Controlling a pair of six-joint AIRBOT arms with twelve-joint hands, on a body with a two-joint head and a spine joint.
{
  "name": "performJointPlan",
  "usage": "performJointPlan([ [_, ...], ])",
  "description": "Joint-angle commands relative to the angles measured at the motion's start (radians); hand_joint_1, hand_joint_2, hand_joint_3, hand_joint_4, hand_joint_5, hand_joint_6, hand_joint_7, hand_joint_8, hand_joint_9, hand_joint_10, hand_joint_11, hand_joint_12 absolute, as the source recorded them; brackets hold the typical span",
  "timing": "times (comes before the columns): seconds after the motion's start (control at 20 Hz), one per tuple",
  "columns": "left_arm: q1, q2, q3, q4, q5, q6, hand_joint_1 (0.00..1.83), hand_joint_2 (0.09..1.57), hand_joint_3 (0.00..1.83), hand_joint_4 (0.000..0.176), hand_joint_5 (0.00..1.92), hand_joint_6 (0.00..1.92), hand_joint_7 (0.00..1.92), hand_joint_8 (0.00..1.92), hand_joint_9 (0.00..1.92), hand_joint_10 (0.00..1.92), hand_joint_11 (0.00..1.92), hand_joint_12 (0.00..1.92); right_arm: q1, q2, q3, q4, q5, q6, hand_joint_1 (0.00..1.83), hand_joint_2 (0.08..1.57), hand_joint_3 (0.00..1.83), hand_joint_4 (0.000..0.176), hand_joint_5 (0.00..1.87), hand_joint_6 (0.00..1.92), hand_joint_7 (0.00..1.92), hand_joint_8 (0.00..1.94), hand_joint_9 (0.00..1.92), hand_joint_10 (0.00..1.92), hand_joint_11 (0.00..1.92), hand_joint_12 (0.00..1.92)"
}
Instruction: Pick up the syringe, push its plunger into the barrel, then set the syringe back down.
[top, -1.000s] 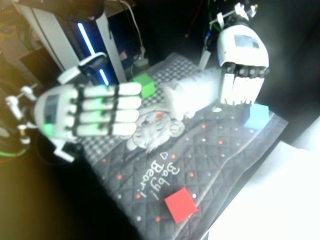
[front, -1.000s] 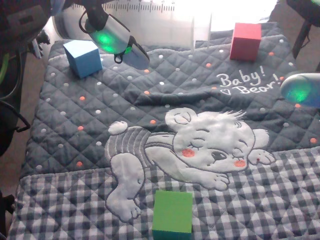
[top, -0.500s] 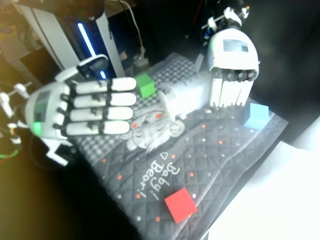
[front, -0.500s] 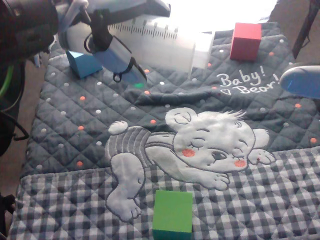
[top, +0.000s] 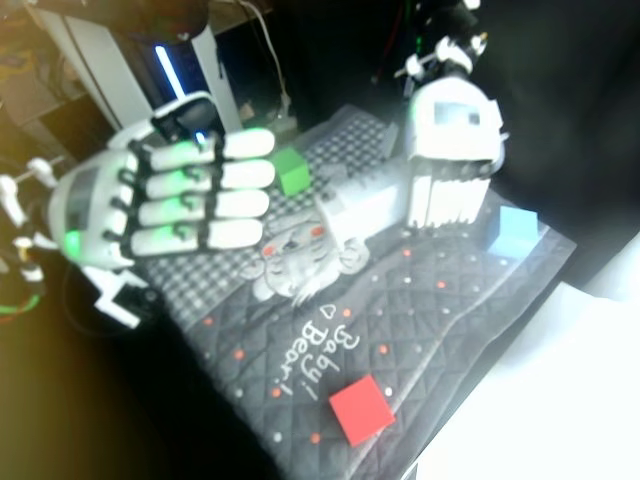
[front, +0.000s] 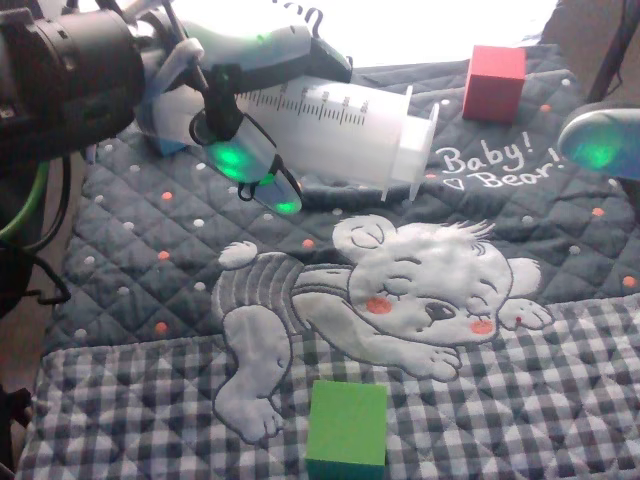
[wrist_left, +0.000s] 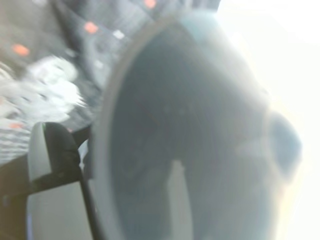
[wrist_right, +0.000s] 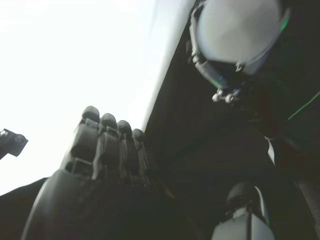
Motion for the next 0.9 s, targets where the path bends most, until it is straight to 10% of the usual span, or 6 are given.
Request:
performJointPlan([
  [0.0, -0.009, -0.007, 0.001, -0.015, -0.082, -0.003, 1.46, 1.12, 0.0, 0.0, 1.23, 1.92, 1.44, 1.92, 1.54, 1.92, 1.55, 1.92, 0.012, 0.007, -0.001, 0.021, 0.121, -0.001, 0.12, 0.78, 0.0, 0.0, 0.02, 0.0, 0.0, 0.0, 0.0, 0.0, 0.0, 0.0],
  [0.85, 0.046, -0.037, -0.003, 0.053, -0.024, -0.005, 1.45, 1.12, 0.0, 0.0, 1.21, 1.92, 1.47, 1.92, 1.55, 1.92, 1.56, 1.92, 0.02, 0.0, -0.003, 0.01, 0.12, -0.006, 0.11, 0.79, 0.0, 0.0, 0.01, 0.0, 0.0, 0.0, 0.0, 0.0, 0.0, 0.0],
])
